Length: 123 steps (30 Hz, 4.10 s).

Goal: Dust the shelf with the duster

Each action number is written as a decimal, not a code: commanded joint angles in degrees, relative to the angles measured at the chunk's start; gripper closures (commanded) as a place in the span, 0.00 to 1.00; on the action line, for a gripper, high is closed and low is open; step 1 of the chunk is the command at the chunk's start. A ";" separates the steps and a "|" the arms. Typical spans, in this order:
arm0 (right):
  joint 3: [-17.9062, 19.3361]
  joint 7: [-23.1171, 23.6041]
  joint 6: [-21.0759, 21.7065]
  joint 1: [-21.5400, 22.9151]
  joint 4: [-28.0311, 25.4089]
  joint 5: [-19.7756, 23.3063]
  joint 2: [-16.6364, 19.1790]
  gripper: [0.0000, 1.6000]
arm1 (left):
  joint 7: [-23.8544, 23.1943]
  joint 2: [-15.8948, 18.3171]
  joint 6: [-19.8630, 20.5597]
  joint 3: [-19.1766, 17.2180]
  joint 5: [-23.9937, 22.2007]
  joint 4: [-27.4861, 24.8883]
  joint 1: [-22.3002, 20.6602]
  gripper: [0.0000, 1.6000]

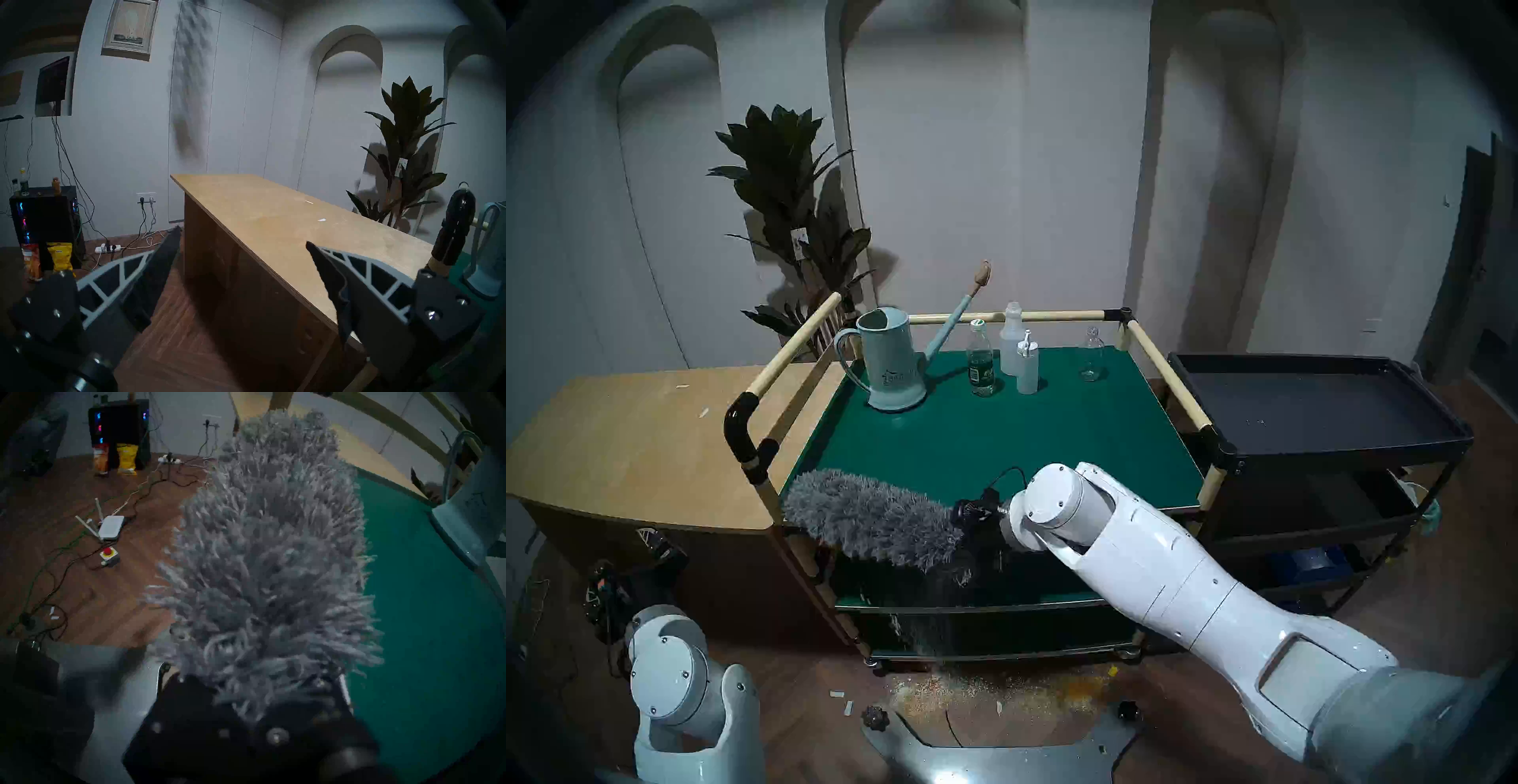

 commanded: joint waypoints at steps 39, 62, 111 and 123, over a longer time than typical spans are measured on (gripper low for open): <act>12.44 5.70 5.63 13.78 4.88 9.03 -5.16 1.00 | 3.51 6.21 0.97 6.10 1.88 0.28 -4.26 0.00; -3.28 3.12 2.54 25.97 22.36 -3.34 -17.90 1.00 | 4.84 4.34 -1.36 -1.43 -2.73 -0.35 -0.58 0.00; 2.57 22.72 17.81 22.44 -4.20 17.99 5.21 1.00 | 1.40 7.15 -2.92 2.14 -2.37 -1.32 0.34 0.00; 8.06 11.08 16.82 13.66 -2.14 17.73 7.86 1.00 | -1.44 9.56 0.83 4.04 -2.67 1.04 -4.36 0.00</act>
